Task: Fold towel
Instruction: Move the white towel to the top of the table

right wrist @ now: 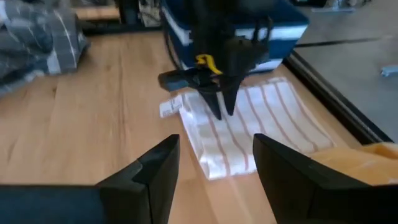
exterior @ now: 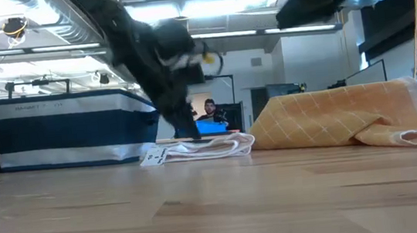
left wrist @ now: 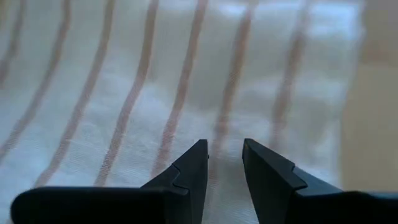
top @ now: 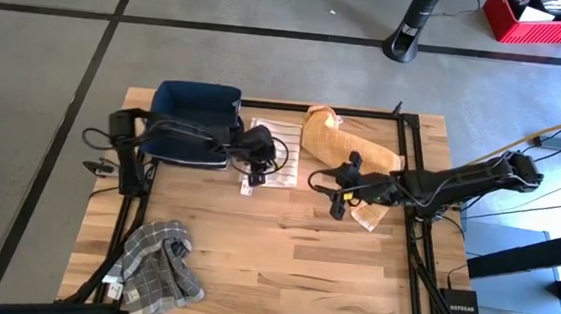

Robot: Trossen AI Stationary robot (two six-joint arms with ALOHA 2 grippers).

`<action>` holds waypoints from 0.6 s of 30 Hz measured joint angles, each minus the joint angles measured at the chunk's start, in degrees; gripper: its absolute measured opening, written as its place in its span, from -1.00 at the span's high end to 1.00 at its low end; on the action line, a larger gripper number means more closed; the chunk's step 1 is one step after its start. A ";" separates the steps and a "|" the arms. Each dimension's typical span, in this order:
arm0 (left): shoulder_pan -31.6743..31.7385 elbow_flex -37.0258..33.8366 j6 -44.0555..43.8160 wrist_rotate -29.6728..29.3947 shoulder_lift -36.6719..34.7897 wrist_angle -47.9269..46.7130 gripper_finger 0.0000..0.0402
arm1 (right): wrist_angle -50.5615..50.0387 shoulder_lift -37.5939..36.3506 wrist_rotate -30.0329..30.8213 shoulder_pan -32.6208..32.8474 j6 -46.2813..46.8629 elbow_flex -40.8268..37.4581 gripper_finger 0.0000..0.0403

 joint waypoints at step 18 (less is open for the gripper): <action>9.85 4.24 4.79 -9.78 5.51 -2.05 0.53 | 0.05 0.37 -0.38 -0.06 1.55 -0.45 -0.02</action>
